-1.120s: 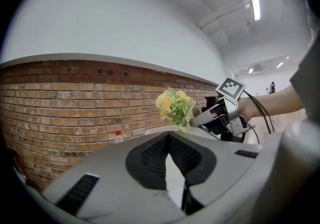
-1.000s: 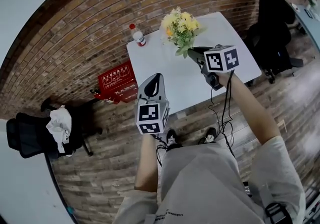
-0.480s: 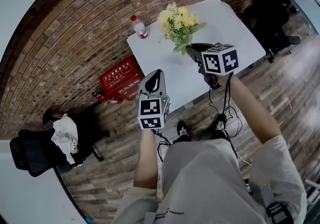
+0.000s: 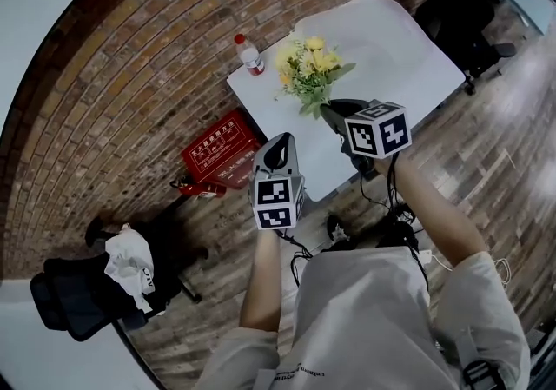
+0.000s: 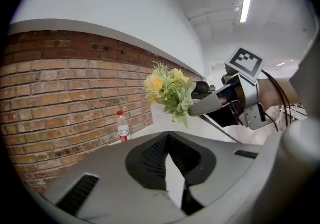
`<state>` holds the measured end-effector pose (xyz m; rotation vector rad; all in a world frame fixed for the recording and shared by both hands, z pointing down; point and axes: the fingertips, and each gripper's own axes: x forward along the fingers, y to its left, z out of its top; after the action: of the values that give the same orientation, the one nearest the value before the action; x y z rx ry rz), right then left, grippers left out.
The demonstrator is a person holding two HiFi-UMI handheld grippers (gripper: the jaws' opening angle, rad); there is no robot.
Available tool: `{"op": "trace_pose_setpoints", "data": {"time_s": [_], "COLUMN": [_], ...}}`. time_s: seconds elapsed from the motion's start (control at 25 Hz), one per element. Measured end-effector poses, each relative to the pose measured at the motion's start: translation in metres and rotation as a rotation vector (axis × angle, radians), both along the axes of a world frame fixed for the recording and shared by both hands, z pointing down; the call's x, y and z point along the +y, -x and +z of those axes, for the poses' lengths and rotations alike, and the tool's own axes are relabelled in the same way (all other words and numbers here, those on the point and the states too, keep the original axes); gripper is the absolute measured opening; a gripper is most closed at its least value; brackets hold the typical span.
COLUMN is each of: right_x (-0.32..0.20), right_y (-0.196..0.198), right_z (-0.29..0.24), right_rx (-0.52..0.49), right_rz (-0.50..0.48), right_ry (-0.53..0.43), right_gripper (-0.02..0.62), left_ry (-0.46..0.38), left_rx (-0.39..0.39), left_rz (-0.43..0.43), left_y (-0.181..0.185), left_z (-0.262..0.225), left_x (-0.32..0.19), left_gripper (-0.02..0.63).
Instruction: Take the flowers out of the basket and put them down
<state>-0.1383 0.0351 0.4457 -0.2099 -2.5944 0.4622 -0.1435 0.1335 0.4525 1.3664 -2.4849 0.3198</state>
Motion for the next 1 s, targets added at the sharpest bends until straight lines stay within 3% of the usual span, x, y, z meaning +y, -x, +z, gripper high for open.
{"op": "trace_pose_setpoints", "data": {"time_s": [0.4, 0.8, 1.0], "right_x": [0.026, 0.059, 0.063], "right_y": [-0.013, 0.016, 0.036], "right_z": [0.026, 0.069, 0.103], "right_rx": [0.062, 0.121, 0.158], "right_rz": [0.027, 0.002, 0.010], "right_ry": [0.009, 0.048, 0.003], "right_gripper": [0.064, 0.064, 0.064], "left_ry": [-0.046, -0.039, -0.017], "left_rx": [0.053, 0.100, 0.109], "left_rz": [-0.016, -0.099, -0.120], "left_y": [0.005, 0.025, 0.044], "left_z": [0.014, 0.043, 0.058], "left_x": [0.007, 0.035, 0.049], "left_gripper": [0.026, 0.026, 0.026]}}
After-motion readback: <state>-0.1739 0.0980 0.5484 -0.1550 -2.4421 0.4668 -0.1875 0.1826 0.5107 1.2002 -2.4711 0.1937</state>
